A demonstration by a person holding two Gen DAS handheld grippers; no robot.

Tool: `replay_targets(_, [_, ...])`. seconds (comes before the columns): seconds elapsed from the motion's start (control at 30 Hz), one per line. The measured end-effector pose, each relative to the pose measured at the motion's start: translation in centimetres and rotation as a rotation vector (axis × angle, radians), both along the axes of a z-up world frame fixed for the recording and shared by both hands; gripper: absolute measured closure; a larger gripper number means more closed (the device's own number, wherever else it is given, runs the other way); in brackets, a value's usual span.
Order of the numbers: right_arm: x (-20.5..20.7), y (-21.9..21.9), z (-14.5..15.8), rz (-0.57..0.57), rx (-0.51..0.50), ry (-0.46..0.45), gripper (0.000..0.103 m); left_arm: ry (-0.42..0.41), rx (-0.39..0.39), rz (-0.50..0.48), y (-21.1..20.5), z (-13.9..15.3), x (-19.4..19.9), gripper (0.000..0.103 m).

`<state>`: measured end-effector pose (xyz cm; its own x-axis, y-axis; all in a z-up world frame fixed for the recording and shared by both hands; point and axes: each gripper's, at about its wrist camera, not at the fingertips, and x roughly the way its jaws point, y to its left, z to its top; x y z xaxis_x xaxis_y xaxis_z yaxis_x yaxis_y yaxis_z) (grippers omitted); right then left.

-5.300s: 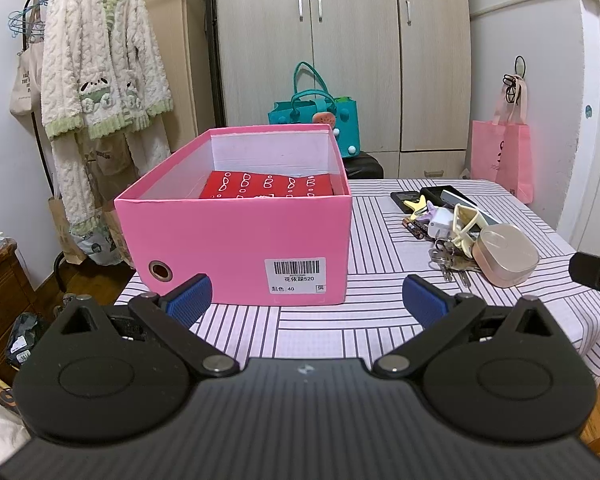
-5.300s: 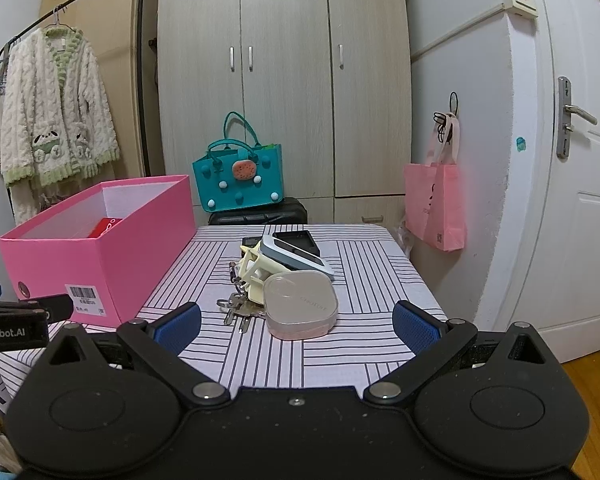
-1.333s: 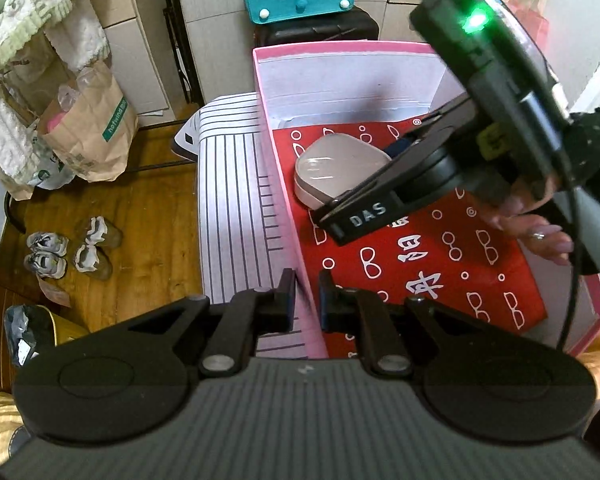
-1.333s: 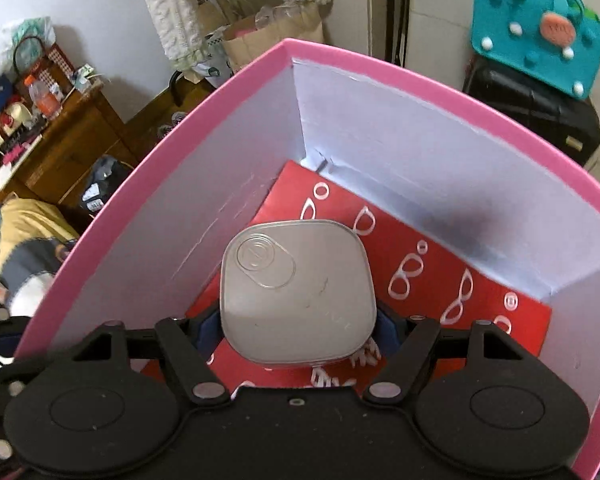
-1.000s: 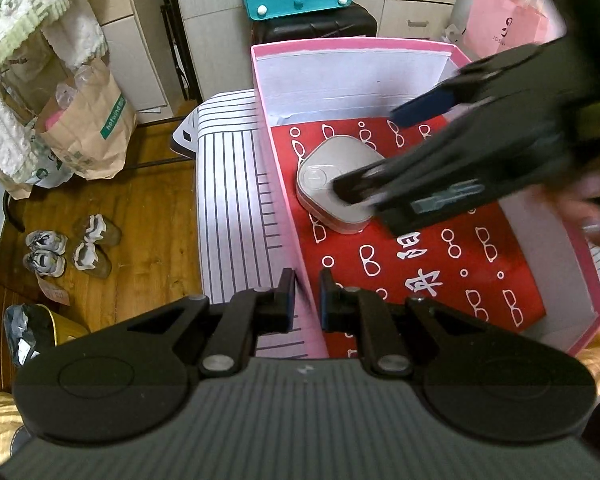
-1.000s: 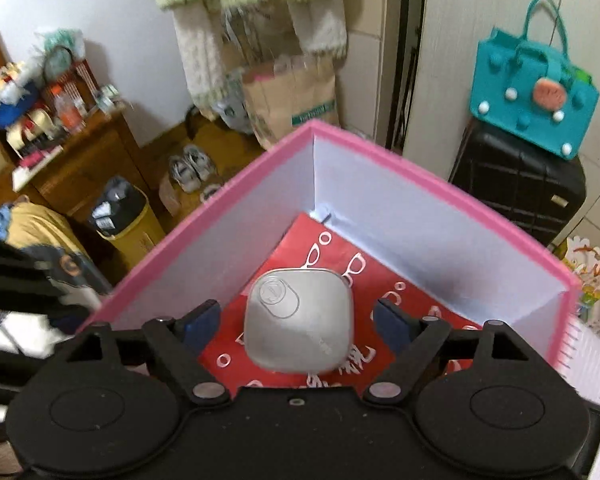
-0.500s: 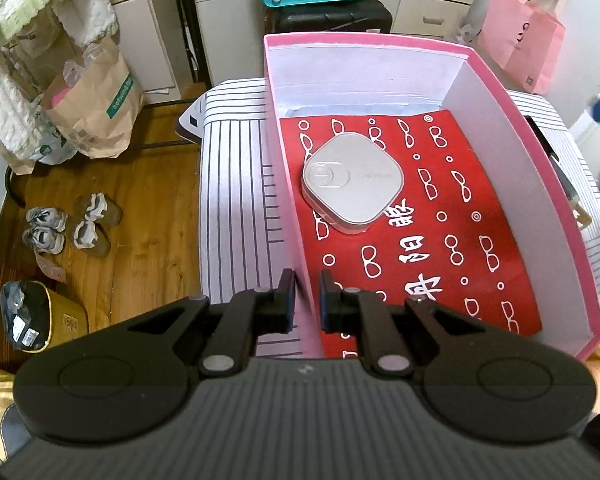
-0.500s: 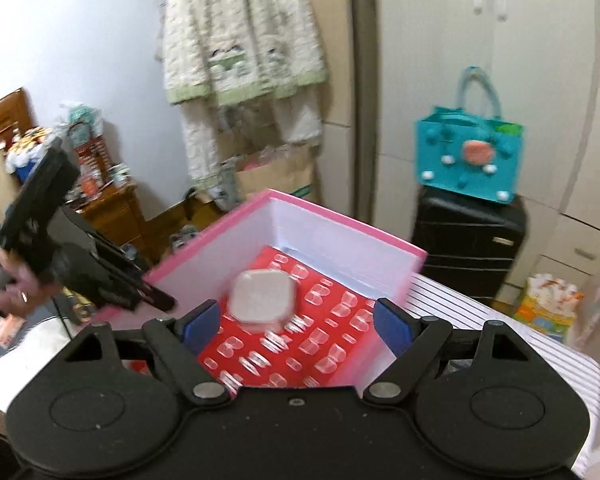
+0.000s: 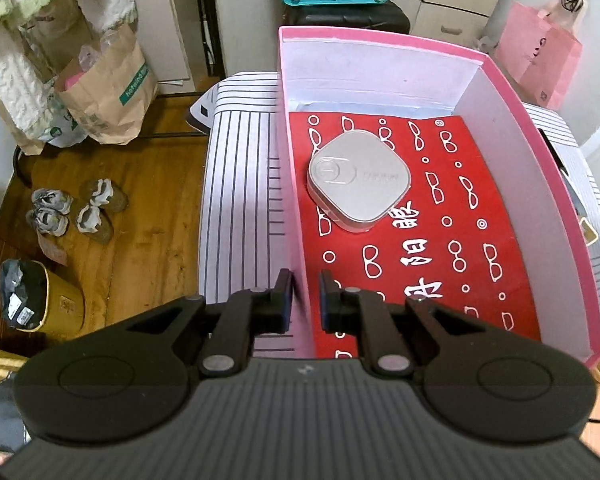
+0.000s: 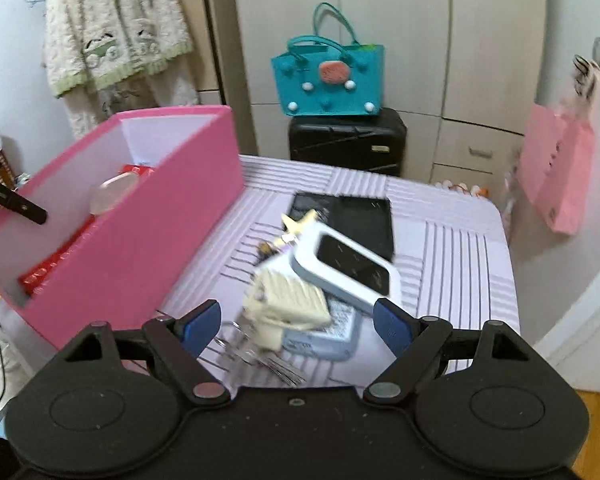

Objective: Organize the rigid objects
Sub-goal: 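Move the right gripper to the white Wi-Fi router and grasp it, then carry the white router into the box beside the beige case, release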

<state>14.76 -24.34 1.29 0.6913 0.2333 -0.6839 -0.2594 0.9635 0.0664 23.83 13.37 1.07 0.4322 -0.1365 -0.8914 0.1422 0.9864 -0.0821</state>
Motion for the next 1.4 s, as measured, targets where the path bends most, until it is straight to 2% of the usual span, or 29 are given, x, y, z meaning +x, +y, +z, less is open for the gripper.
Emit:
replay_targets(0.2, [1.5, -2.5, -2.0, -0.061, 0.159, 0.027, 0.016, -0.015, 0.003, 0.021, 0.0, 0.2, -0.1, 0.092])
replay_targets(0.57, [7.6, -6.4, -4.6, -0.138, 0.435, 0.19, 0.007, -0.019, 0.009, 0.062, -0.3, 0.5, -0.1, 0.092])
replay_targets(0.67, [8.8, -6.5, -5.0, -0.164, 0.439, 0.215, 0.006, -0.016, 0.012, 0.063, -0.3, 0.5, -0.1, 0.092])
replay_targets(0.77, [9.8, -5.9, -5.5, -0.166, 0.438, 0.279, 0.004, -0.015, 0.023, 0.057, -0.5, 0.6, -0.1, 0.092])
replay_targets(1.03, [12.0, -3.9, -5.6, -0.216, 0.326, 0.36, 0.002, -0.011, 0.023, 0.04, -0.5, 0.5, 0.0, 0.092])
replay_targets(1.13, [12.7, -3.2, -5.4, -0.231, 0.294, 0.37, 0.001, -0.013, 0.019, 0.035, -0.5, 0.5, 0.0, 0.092])
replay_targets(1.4, [11.9, -3.2, -5.0, -0.263, 0.3, 0.35, 0.003, -0.015, 0.015, 0.005, -0.3, 0.4, 0.0, 0.092])
